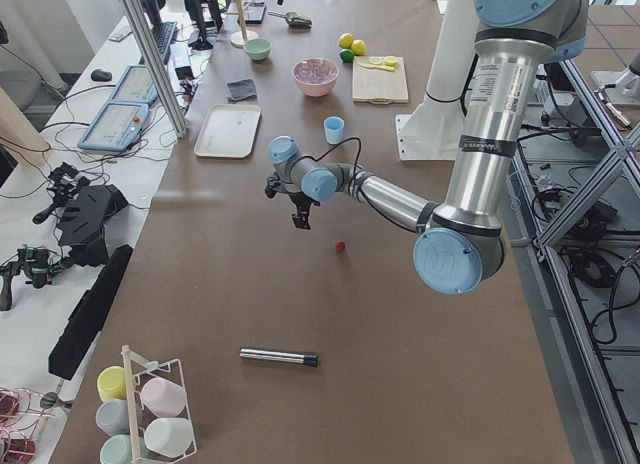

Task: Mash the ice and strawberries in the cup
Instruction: 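Lower the left gripper onto the red strawberry and grasp it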

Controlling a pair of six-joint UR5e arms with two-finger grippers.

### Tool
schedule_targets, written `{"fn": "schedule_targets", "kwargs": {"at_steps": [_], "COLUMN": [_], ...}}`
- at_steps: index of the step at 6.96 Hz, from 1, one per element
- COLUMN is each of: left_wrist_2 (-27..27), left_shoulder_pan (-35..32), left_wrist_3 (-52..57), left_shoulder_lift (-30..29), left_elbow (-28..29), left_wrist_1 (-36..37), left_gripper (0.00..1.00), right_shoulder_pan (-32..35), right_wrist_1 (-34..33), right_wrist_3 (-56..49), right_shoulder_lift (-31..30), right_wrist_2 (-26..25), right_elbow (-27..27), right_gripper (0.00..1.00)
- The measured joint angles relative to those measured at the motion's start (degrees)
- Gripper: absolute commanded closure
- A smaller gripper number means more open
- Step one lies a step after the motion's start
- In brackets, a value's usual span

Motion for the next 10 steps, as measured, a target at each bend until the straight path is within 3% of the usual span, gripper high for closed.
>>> {"fn": "schedule_targets", "kwargs": {"at_steps": [6,8,10], "left_wrist_2": [2.2,3.6,4.5], "left_shoulder_pan": [1.2,1.5,3.0], "left_wrist_3": [9.8,11.1,11.3], "left_shoulder_lift": [5.5,6.1,6.6], "left_elbow": [-1.0,-1.1,-1.2], "left_wrist_1": [0.3,0.4,0.4], "left_gripper": [0.05,0.12,0.11], "right_shoulder_pan": [-1.3,-1.8,-2.0], "right_wrist_1": [0.1,0.1,0.1], "right_wrist_3": [0.1,0.2,0.2], "right_shoulder_lift": [-0.1,-0.3,-0.5], "right_wrist_2": [-4.0,-4.8,-5.5], "right_elbow": [-0.8,-0.8,-0.8], "right_gripper": [0.01,0.00,0.00]}}
